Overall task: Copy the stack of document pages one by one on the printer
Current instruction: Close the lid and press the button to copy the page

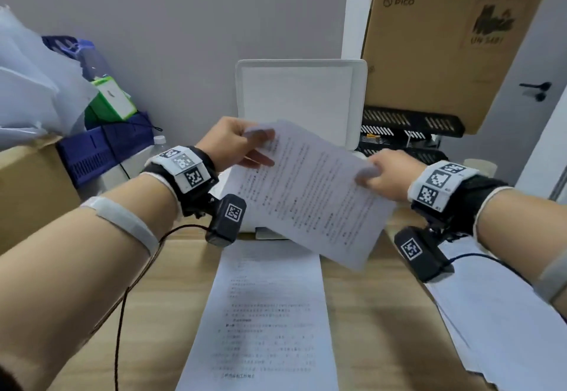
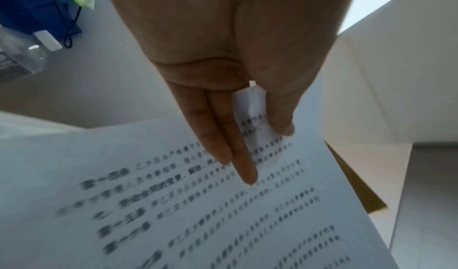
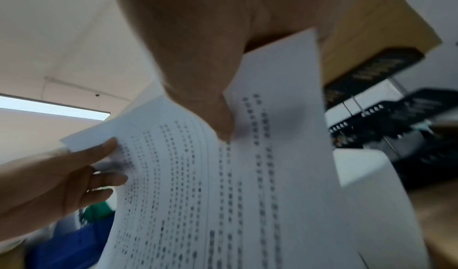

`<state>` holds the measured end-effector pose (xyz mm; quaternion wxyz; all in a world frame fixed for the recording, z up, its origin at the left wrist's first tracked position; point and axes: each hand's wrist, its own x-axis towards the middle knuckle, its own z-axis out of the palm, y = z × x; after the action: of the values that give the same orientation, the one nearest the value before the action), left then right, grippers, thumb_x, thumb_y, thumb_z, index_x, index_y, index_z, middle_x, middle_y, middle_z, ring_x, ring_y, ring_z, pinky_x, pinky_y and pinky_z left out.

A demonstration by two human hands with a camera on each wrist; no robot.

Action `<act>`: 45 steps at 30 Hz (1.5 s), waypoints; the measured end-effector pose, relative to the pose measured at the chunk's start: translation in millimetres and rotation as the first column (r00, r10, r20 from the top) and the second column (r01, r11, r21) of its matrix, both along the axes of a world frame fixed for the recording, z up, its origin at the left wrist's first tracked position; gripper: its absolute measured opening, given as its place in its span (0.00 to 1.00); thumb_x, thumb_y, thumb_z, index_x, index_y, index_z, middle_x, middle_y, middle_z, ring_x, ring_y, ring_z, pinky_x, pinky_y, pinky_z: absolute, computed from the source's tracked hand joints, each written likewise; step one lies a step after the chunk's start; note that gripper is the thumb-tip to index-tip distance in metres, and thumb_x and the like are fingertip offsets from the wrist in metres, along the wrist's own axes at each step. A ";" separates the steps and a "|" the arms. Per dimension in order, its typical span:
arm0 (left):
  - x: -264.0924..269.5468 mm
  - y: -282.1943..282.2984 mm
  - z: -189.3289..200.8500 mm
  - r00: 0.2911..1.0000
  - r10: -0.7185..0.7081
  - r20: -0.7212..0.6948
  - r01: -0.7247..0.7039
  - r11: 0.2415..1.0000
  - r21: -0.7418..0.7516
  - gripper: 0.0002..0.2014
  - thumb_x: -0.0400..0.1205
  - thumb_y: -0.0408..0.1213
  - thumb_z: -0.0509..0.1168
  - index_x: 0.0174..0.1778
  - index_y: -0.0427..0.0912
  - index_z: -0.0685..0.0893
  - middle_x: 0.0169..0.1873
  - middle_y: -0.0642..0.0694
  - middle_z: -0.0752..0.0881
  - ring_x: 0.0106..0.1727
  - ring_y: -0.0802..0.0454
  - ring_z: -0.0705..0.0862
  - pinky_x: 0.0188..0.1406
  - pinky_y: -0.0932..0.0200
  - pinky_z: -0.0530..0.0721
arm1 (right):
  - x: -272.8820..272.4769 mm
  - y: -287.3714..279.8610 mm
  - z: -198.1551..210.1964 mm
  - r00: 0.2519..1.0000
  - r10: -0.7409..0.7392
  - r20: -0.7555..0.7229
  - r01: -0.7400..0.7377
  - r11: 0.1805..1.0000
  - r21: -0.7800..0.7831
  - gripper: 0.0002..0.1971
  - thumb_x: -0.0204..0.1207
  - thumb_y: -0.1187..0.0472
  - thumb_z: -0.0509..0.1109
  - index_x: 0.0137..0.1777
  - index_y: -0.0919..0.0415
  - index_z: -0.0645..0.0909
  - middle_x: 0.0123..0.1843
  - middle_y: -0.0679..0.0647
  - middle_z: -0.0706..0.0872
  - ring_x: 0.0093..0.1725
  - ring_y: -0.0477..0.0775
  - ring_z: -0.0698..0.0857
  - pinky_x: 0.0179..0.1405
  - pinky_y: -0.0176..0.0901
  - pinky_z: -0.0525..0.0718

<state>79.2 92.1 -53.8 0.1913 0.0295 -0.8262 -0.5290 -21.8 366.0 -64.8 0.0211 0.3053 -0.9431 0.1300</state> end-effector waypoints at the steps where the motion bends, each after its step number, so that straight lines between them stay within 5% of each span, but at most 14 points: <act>1: -0.1 -4.0 10.4 0.999 0.000 -0.051 0.000 1.000 0.012 0.14 0.85 0.42 0.67 0.57 0.34 0.88 0.48 0.38 0.92 0.45 0.44 0.93 0.45 0.53 0.91 | -6.8 0.5 13.5 0.998 -0.036 -0.048 0.034 0.998 -0.045 0.10 0.81 0.54 0.66 0.42 0.57 0.85 0.45 0.57 0.88 0.47 0.61 0.87 0.37 0.46 0.80; 4: -1.1 -14.8 36.5 0.983 0.006 -0.182 -0.001 1.000 0.026 0.17 0.86 0.43 0.66 0.62 0.34 0.87 0.55 0.36 0.91 0.56 0.44 0.91 0.57 0.51 0.87 | -20.6 -0.8 52.3 0.967 -0.090 -0.238 0.035 0.973 -0.227 0.11 0.79 0.62 0.60 0.45 0.58 0.85 0.45 0.58 0.88 0.48 0.66 0.84 0.41 0.52 0.81; 7: -5.5 -26.4 47.4 0.970 0.034 -0.239 -0.028 0.999 0.030 0.14 0.82 0.46 0.71 0.59 0.43 0.90 0.56 0.44 0.91 0.61 0.48 0.88 0.61 0.49 0.85 | -30.9 -7.9 70.4 0.896 -0.141 -0.421 -0.032 0.925 -0.379 0.13 0.80 0.59 0.62 0.53 0.52 0.88 0.52 0.58 0.85 0.56 0.66 0.81 0.57 0.62 0.82; 11: -13.9 -39.4 34.4 0.972 0.098 -0.216 -0.113 0.992 -0.057 0.13 0.80 0.45 0.73 0.59 0.46 0.90 0.53 0.50 0.92 0.50 0.64 0.87 0.59 0.58 0.84 | -45.3 -20.9 55.8 0.866 -0.162 -0.473 -0.036 0.923 -0.384 0.13 0.80 0.60 0.65 0.56 0.49 0.90 0.52 0.57 0.79 0.56 0.61 0.75 0.59 0.63 0.79; 13: -18.2 -48.0 17.9 0.987 0.110 -0.121 -0.134 0.969 -0.209 0.13 0.81 0.44 0.72 0.60 0.49 0.90 0.53 0.53 0.91 0.45 0.70 0.86 0.54 0.71 0.80 | -54.0 -25.5 33.8 0.888 -0.127 -0.442 -0.035 0.940 -0.339 0.14 0.79 0.64 0.65 0.57 0.53 0.90 0.51 0.57 0.79 0.55 0.61 0.74 0.59 0.60 0.78; 17: -26.6 -59.9 -18.1 0.972 0.155 0.175 -0.059 0.888 -0.457 0.12 0.81 0.50 0.71 0.60 0.59 0.89 0.58 0.53 0.89 0.48 0.60 0.85 0.59 0.61 0.76 | -74.4 -34.0 -19.4 0.956 -0.091 -0.279 0.027 0.974 -0.225 0.17 0.78 0.62 0.67 0.62 0.45 0.88 0.58 0.58 0.81 0.64 0.64 0.77 0.64 0.54 0.78; 20: -34.2 -58.0 -38.2 0.925 0.167 0.340 0.075 0.800 -0.595 0.20 0.79 0.53 0.72 0.67 0.55 0.86 0.68 0.53 0.84 0.69 0.54 0.80 0.70 0.60 0.71 | -83.5 -40.3 -48.8 0.992 -0.079 -0.102 0.079 0.997 -0.005 0.19 0.80 0.45 0.66 0.71 0.40 0.81 0.73 0.57 0.77 0.73 0.63 0.74 0.71 0.55 0.76; 23: -41.9 -57.0 -48.8 0.864 0.194 0.464 0.165 0.763 -0.625 0.31 0.75 0.64 0.70 0.73 0.55 0.81 0.70 0.53 0.82 0.69 0.53 0.79 0.70 0.59 0.72 | -86.1 -44.9 -64.9 0.998 -0.024 0.051 0.015 0.986 0.165 0.32 0.76 0.28 0.59 0.73 0.46 0.78 0.76 0.58 0.76 0.75 0.62 0.74 0.74 0.59 0.73; 25: -47.3 -57.5 -52.9 0.854 0.223 0.471 0.159 0.750 -0.642 0.28 0.78 0.64 0.67 0.71 0.55 0.83 0.67 0.53 0.84 0.66 0.53 0.81 0.69 0.57 0.75 | -84.0 -44.7 -70.7 0.996 0.002 0.089 -0.016 0.988 0.156 0.38 0.74 0.24 0.54 0.70 0.51 0.80 0.73 0.57 0.78 0.72 0.61 0.76 0.71 0.61 0.74; 30: -53.3 -53.2 -57.0 0.854 0.263 0.449 0.156 0.693 -0.704 0.19 0.82 0.55 0.65 0.69 0.57 0.84 0.54 0.54 0.82 0.58 0.53 0.80 0.60 0.60 0.75 | -83.8 -34.8 -86.2 1.000 0.012 0.024 -0.014 0.998 0.067 0.28 0.82 0.33 0.51 0.79 0.40 0.70 0.81 0.51 0.69 0.79 0.55 0.69 0.77 0.55 0.67; 38: -56.8 -55.1 -53.7 0.848 0.280 0.451 0.148 0.691 -0.707 0.17 0.83 0.53 0.65 0.68 0.57 0.85 0.52 0.54 0.81 0.55 0.55 0.77 0.63 0.59 0.74 | -80.7 -36.3 -89.6 0.999 0.033 -0.002 -0.032 0.990 0.136 0.29 0.86 0.38 0.45 0.85 0.44 0.60 0.86 0.51 0.61 0.84 0.53 0.61 0.83 0.54 0.56; 45: -55.6 -54.2 -53.8 0.844 0.279 0.458 0.154 0.691 -0.706 0.17 0.83 0.53 0.64 0.68 0.58 0.84 0.56 0.51 0.84 0.54 0.54 0.77 0.61 0.59 0.74 | -78.0 -37.1 -87.8 0.999 0.035 -0.023 -0.031 0.986 0.165 0.30 0.87 0.39 0.44 0.85 0.49 0.59 0.86 0.53 0.61 0.83 0.55 0.63 0.82 0.57 0.59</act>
<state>23.6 37.9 -107.6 -0.0308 0.1269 -0.9834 -0.1257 -99.8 328.9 -152.6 0.0060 0.3231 -0.9451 0.0478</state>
